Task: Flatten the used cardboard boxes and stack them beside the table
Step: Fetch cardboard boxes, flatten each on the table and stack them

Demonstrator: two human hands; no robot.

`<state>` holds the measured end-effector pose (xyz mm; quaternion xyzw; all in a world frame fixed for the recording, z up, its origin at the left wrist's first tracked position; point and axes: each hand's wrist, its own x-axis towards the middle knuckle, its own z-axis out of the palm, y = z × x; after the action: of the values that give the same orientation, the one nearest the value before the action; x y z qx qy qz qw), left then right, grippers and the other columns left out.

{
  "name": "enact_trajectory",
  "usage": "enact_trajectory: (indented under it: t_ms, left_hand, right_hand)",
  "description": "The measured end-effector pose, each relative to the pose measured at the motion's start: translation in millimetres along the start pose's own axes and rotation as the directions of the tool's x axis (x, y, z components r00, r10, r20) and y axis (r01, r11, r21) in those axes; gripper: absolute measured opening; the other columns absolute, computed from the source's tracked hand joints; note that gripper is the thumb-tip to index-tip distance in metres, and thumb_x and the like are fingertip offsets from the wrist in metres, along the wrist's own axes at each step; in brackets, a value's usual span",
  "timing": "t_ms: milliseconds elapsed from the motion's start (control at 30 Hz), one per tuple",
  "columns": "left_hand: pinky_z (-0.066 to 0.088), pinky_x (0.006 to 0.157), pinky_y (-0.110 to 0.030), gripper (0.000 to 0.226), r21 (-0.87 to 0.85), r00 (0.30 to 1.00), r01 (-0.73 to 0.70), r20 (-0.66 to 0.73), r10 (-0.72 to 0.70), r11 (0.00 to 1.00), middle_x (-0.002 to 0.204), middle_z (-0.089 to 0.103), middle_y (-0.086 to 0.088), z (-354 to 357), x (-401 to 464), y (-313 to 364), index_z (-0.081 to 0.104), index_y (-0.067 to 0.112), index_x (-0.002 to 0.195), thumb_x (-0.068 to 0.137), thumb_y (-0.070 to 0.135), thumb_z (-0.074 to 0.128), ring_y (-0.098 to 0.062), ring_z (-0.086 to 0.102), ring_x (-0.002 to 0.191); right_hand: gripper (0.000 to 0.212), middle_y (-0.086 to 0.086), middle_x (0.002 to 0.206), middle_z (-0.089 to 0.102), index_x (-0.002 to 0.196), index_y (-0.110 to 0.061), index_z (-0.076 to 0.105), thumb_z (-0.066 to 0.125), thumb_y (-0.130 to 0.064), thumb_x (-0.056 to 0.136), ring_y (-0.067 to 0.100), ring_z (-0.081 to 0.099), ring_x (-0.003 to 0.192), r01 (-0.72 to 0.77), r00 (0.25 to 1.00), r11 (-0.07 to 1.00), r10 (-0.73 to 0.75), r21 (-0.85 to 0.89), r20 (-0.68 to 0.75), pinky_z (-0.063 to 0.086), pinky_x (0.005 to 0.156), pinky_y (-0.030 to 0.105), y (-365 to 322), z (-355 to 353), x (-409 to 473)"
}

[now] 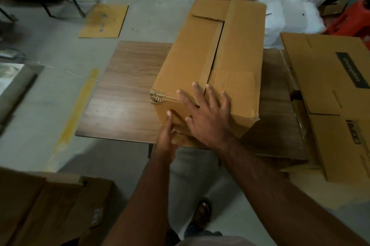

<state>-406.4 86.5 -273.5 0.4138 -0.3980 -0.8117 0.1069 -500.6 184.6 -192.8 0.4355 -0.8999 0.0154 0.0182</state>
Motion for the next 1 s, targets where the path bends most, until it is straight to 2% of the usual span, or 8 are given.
enact_trajectory:
  t_ms: [133,333,433,533,700,800,900,1000]
  left_hand:
    - [0.045,0.093,-0.043,0.044,-0.051,0.876,-0.240,-0.442,0.194,0.969,0.119,0.059,0.003,-9.8,12.5,62.1,0.060,0.022,0.121,0.091,0.054,0.060,-0.022,0.053,0.122]
    - [0.051,0.077,-0.034,0.052,0.596,0.818,-0.386,-0.132,0.560,0.704,0.123,0.061,-0.010,45.0,39.6,162.3,0.059,0.012,0.123,0.085,0.044,0.075,-0.029,0.060,0.113]
    - [0.052,0.096,-0.049,0.079,0.822,0.871,-0.287,0.010,0.492,0.491,0.140,0.047,-0.020,84.6,53.7,183.8,0.041,0.005,0.145,0.086,0.040,0.079,-0.038,0.053,0.123]
    - [0.054,0.096,-0.056,0.084,0.866,0.922,-0.180,-0.018,0.388,0.466,0.135,0.048,-0.021,107.6,64.7,181.9,0.037,0.002,0.142,0.082,0.041,0.082,-0.042,0.054,0.121]
    - [0.040,0.110,-0.059,0.109,0.887,0.911,-0.046,-0.152,0.385,0.459,0.151,0.035,-0.022,112.0,66.6,182.1,0.041,0.005,0.146,0.066,0.068,0.081,-0.044,0.036,0.137]
    - [0.020,0.118,-0.064,0.113,0.968,0.894,-0.024,-0.092,0.439,0.252,0.164,0.015,-0.018,104.3,66.9,205.9,0.029,0.008,0.155,0.075,0.077,0.069,-0.041,0.014,0.150]
    - [0.023,0.116,-0.063,0.106,0.996,0.865,-0.066,0.030,0.502,0.052,0.161,0.023,-0.016,100.6,83.3,242.6,0.039,0.009,0.151,0.077,0.082,0.060,-0.038,0.021,0.148]
    - [0.012,0.119,-0.066,0.102,0.979,0.817,-0.129,0.194,0.543,-0.156,0.159,0.030,-0.014,113.4,106.1,269.9,0.044,0.010,0.147,0.077,0.083,0.058,-0.036,0.022,0.149]
  right_hand:
    - [0.074,-0.001,0.169,0.019,0.157,-0.044,0.023,0.050,-0.069,0.092,0.025,0.022,0.153,-0.109,0.992,0.946,0.123,0.305,-0.028,0.018,0.118,0.055,27.2,-27.1,6.9]
    - [0.083,0.006,0.160,0.033,0.154,-0.021,0.033,0.068,-0.058,0.088,0.030,0.038,0.141,-0.494,0.801,0.665,0.598,0.560,-0.004,0.034,0.110,0.053,120.2,-60.3,52.9]
    - [0.088,0.014,0.155,0.038,0.154,-0.009,0.032,0.071,-0.053,0.088,0.034,0.046,0.135,-0.614,0.709,0.433,0.670,0.660,0.219,0.046,0.098,0.041,155.8,-56.3,73.8]
    - [0.067,0.014,0.137,0.060,0.142,-0.006,0.053,0.068,-0.049,0.092,0.031,0.062,0.118,-0.667,0.680,0.278,0.606,0.691,0.413,0.047,0.080,0.032,173.1,-50.0,81.6]
    - [0.055,0.009,0.124,0.064,0.133,-0.010,0.054,0.066,-0.046,0.094,0.026,0.065,0.104,-0.677,0.698,0.340,0.578,0.653,0.422,0.055,0.078,0.036,157.6,-51.0,76.4]
    - [0.054,0.006,0.120,0.064,0.127,-0.013,0.055,0.067,-0.052,0.091,0.021,0.066,0.095,-0.661,0.724,0.388,0.555,0.642,0.410,0.061,0.077,0.040,125.6,-59.6,52.4]
    - [0.070,0.007,0.129,0.058,0.137,-0.012,0.049,0.068,-0.059,0.089,0.020,0.060,0.105,-0.640,0.762,0.455,0.482,0.619,0.433,0.047,0.066,0.027,72.0,-71.8,16.7]
    - [0.085,0.010,0.130,0.059,0.138,-0.009,0.048,0.066,-0.071,0.083,0.027,0.059,0.114,-0.588,0.809,0.555,0.400,0.588,0.432,0.046,0.080,0.033,15.2,-71.4,-0.1]
